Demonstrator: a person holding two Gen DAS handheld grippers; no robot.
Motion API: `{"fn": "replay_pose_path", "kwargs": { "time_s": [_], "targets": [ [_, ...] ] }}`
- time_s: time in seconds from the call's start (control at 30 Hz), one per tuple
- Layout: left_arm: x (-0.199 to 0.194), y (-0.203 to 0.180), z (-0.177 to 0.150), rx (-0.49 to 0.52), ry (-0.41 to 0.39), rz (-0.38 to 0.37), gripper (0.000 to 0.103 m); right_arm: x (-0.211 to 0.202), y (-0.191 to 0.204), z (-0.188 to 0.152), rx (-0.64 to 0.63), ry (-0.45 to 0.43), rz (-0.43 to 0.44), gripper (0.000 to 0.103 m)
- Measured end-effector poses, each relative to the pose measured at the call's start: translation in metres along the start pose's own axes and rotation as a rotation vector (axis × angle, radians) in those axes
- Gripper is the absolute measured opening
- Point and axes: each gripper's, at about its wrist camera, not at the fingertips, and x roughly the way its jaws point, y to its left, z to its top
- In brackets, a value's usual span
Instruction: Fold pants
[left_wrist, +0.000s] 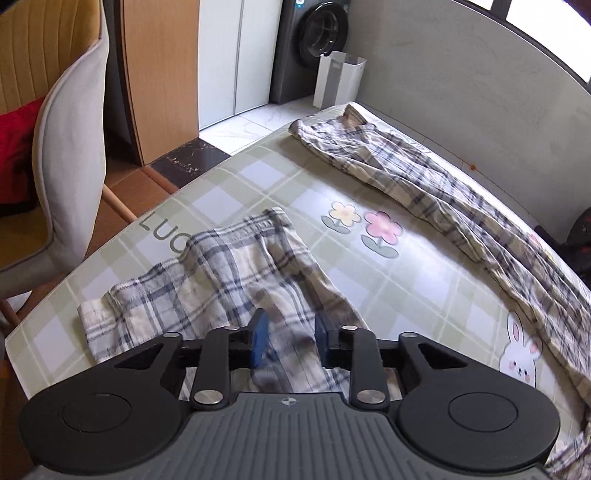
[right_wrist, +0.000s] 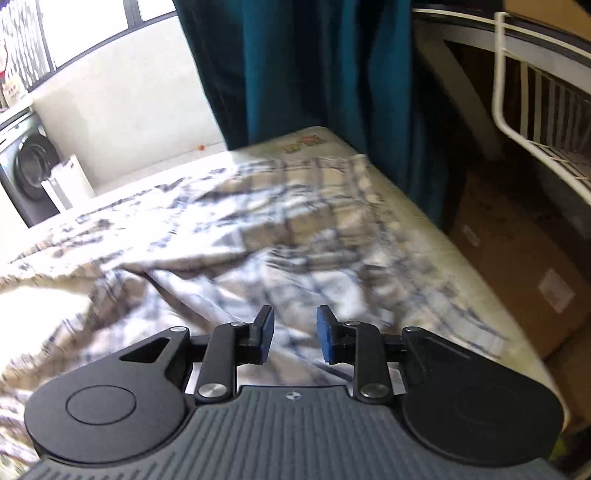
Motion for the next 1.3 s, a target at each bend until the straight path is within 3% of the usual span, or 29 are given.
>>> {"fn": "replay_pose_path", "kwargs": {
  "time_s": [0.2, 0.43, 0.5, 0.57, 0.63, 0.8, 0.87, 0.97, 1.03, 1.07, 1.1, 1.2, 1.3],
  "targets": [
    [0.031, 0.007, 0.030, -0.040, 0.042, -0.040, 0.023, 0.026, 0.021, 0.003, -0.024, 0.032, 0.013, 0.028],
    [0.049, -0.007, 0.037, 0.001, 0.018, -0.052, 0.023, 0.040, 0.022, 0.003, -0.017, 0.065, 0.009, 0.028],
    [0.052, -0.011, 0.035, 0.040, 0.004, -0.015, 0.002, 0.041, 0.021, 0.003, -0.018, 0.068, 0.005, 0.028],
    [0.052, -0.011, 0.032, 0.046, -0.023, -0.004, 0.002, 0.043, 0.020, 0.003, -0.014, 0.074, 0.004, 0.028],
    [0.052, -0.009, 0.032, 0.044, -0.045, 0.062, 0.001, 0.044, 0.020, 0.003, -0.018, 0.078, 0.002, 0.028],
    [0.054, 0.020, 0.047, -0.030, -0.078, 0.131, 0.001, 0.044, 0.025, 0.004, -0.039, 0.077, 0.009, 0.028],
    [0.053, 0.032, 0.054, -0.089, -0.062, 0.114, 0.001, 0.044, 0.029, 0.004, -0.051, 0.074, 0.017, 0.028],
    [0.053, 0.035, 0.061, -0.125, 0.010, -0.035, 0.010, 0.044, 0.032, 0.004, -0.050, 0.072, 0.029, 0.028],
    [0.048, 0.029, 0.060, -0.112, 0.027, -0.091, 0.023, 0.045, 0.033, 0.004, -0.045, 0.075, 0.031, 0.028],
    [0.047, 0.025, 0.060, -0.108, 0.031, -0.105, 0.037, 0.046, 0.034, 0.003, -0.043, 0.077, 0.030, 0.028],
    [0.046, 0.022, 0.059, -0.109, 0.036, -0.116, 0.045, 0.047, 0.034, 0.003, -0.040, 0.078, 0.030, 0.028],
    [0.052, 0.012, 0.058, -0.117, 0.059, -0.125, 0.045, 0.046, 0.033, 0.003, -0.031, 0.081, 0.028, 0.028],
    [0.061, 0.001, 0.052, -0.087, 0.048, -0.072, 0.041, 0.044, 0.029, 0.002, -0.030, 0.077, 0.020, 0.028]
  ]
}}
